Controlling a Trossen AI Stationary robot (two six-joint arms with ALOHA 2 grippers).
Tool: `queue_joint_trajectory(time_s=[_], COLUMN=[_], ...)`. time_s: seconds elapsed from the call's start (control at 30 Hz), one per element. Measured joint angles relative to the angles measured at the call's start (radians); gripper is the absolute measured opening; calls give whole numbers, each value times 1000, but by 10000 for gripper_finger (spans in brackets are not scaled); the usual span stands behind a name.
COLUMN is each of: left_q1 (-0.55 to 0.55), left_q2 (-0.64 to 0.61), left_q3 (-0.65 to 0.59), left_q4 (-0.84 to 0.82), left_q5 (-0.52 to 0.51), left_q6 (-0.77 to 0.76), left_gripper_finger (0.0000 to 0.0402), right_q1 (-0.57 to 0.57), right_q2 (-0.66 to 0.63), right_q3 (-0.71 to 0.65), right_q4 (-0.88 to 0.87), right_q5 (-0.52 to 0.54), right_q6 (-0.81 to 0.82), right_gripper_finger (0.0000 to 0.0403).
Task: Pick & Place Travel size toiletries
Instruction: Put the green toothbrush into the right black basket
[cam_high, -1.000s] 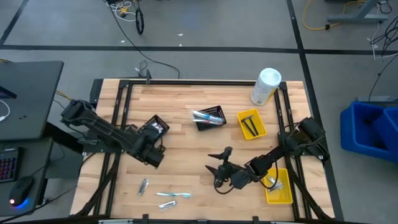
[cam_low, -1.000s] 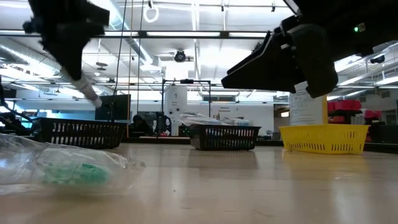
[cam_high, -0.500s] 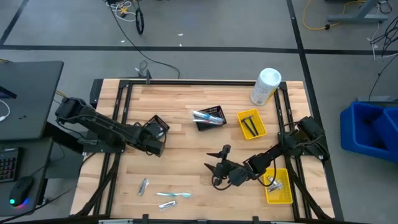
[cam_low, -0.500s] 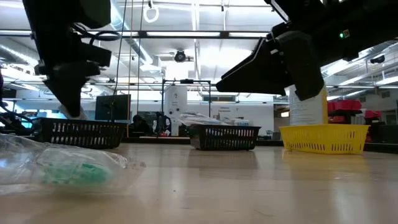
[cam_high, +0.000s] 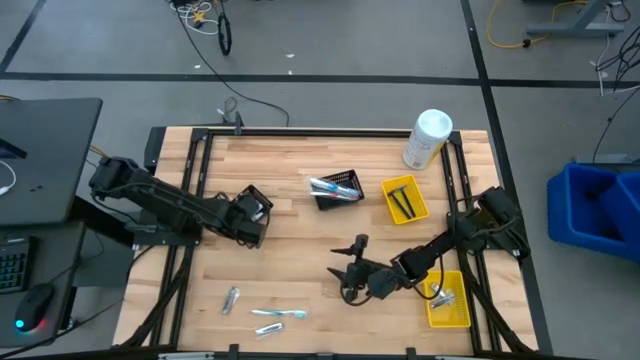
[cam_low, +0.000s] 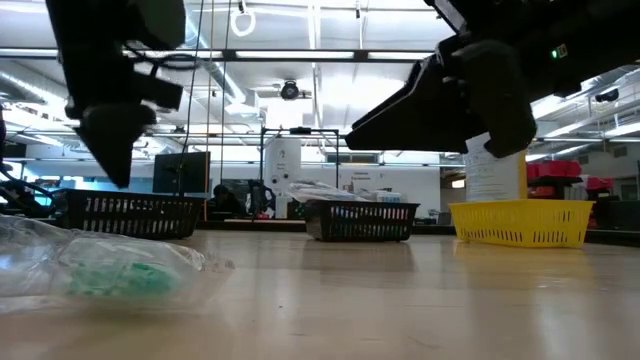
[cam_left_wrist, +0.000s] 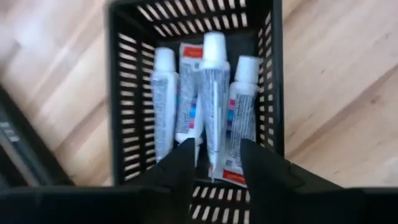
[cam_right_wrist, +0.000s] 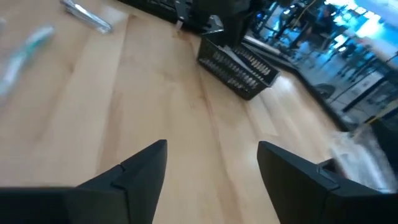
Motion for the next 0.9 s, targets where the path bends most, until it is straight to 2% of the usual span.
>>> queue_joint_trajectory(time_s=[0.1,0.23,0.37,0.63,0.8,0.9], left_q1=[-14,-63,-135,-286,-367,-406], left_q2=[-1,-1,-1,4,9,57], left_q3=[60,126,135,135,135,135], left_q4=[-62,-32,153,524,718,814], left_q5=[-46,-128,-155,-194,-189,-184], left_q6=[-23,-55,18,160,269,277], left_gripper_finger=[148,149,140,128,128,128], right_q1=[-16,-48,-74,-81,-81,-81], right_q2=[0,0,0,0,0,0], right_q3=[0,0,0,0,0,0], right_q4=[6,6,5,-1,-1,-1], right_q5=[-43,-156,-237,-332,-357,-358], right_q6=[77,207,310,319,340,362], right_gripper_finger=[265,269,270,249,241,241])
